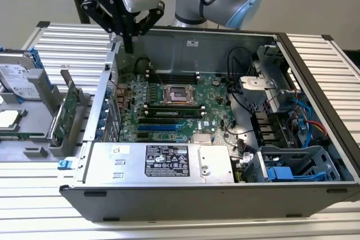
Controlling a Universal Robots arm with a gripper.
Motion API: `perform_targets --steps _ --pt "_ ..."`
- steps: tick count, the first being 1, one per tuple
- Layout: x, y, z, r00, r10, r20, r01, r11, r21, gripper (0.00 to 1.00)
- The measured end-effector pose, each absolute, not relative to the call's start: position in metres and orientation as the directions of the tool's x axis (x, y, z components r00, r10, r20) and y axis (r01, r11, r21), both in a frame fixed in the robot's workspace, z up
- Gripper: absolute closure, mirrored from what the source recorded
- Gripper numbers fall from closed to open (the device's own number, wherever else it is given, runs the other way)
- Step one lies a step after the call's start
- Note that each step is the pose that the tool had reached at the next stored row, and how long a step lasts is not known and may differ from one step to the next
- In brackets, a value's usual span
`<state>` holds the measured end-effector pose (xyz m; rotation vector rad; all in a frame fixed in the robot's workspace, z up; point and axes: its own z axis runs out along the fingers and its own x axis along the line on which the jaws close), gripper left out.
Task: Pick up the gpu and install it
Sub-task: 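Reach for the gpu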
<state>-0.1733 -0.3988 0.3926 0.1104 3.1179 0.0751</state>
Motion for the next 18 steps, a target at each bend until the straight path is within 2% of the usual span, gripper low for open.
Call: perform_targets --steps 18 --pt "-0.190 -0.399 0.393 -0.997 0.071 -0.019 0.070 0.996 0.049 1.00"
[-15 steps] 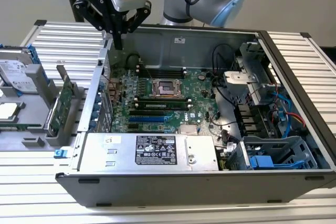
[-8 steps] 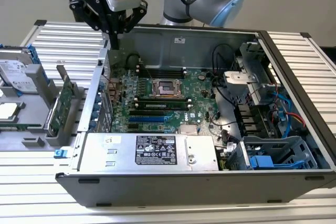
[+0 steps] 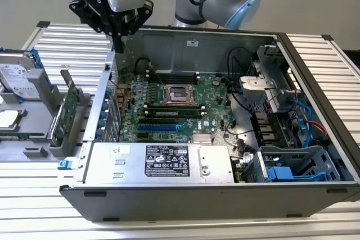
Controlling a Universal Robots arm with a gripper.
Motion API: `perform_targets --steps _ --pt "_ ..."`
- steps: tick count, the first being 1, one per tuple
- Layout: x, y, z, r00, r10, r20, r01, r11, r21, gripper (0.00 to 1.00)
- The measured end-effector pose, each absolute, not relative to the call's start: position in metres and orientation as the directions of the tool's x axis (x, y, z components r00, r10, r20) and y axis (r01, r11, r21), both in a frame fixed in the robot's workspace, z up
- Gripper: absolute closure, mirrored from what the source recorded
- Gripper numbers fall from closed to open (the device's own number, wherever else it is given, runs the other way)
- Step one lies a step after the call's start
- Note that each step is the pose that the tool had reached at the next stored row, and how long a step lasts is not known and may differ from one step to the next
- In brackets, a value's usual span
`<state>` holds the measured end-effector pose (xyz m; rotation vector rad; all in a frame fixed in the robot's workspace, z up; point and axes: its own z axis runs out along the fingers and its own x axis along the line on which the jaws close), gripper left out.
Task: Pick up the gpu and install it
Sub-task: 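Reach for the gpu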
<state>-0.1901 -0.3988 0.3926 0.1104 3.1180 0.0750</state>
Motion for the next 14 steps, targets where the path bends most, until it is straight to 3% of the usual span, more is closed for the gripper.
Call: perform_targets --steps 14 --pt "-0.204 -0.399 0.393 -0.997 0.071 -0.019 0.070 0.996 0.049 1.00"
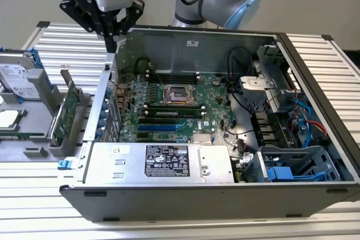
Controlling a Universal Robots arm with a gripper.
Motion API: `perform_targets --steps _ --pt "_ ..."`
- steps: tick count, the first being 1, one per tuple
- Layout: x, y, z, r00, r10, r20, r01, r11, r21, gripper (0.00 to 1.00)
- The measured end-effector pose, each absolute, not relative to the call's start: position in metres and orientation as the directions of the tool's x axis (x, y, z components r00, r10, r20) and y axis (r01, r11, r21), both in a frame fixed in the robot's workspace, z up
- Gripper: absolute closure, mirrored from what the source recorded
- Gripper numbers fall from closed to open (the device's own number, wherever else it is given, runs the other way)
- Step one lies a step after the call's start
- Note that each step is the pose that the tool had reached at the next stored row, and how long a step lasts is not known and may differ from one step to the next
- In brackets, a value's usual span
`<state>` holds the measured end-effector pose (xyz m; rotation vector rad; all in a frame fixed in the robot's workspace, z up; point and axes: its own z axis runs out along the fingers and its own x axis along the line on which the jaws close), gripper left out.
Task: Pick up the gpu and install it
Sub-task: 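Reach for the gpu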
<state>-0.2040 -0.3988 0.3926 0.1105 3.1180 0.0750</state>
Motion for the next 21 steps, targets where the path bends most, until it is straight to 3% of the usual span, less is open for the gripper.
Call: perform_targets --steps 21 --pt "-0.229 -0.399 0.393 -0.997 0.071 -0.019 0.070 0.996 0.049 1.00"
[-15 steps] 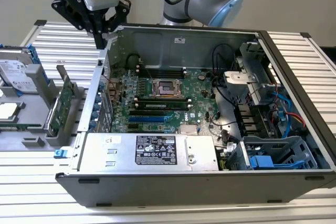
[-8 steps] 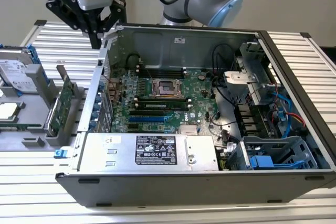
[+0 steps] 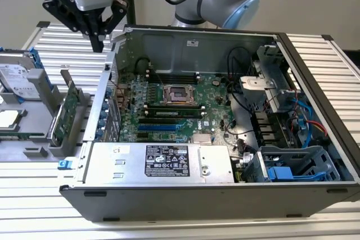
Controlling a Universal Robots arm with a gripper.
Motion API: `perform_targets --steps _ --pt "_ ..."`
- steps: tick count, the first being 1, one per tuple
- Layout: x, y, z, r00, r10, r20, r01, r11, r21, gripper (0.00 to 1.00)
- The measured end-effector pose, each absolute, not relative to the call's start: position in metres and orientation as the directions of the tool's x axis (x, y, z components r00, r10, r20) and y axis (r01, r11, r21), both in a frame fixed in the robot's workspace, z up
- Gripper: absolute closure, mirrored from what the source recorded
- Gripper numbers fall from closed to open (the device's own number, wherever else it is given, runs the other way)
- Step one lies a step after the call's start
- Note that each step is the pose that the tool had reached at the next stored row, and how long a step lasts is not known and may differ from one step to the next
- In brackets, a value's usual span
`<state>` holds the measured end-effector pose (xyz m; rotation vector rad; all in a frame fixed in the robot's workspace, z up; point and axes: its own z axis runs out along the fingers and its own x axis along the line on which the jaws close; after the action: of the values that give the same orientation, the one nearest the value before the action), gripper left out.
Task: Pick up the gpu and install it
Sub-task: 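Reach for the gpu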
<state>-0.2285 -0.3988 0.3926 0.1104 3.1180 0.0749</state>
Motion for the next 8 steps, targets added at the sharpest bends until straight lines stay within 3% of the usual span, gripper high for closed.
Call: perform_targets --steps 8 --pt "-0.2378 -0.3988 0.3926 -0.997 0.071 -0.019 0.070 0.996 0.049 1.00"
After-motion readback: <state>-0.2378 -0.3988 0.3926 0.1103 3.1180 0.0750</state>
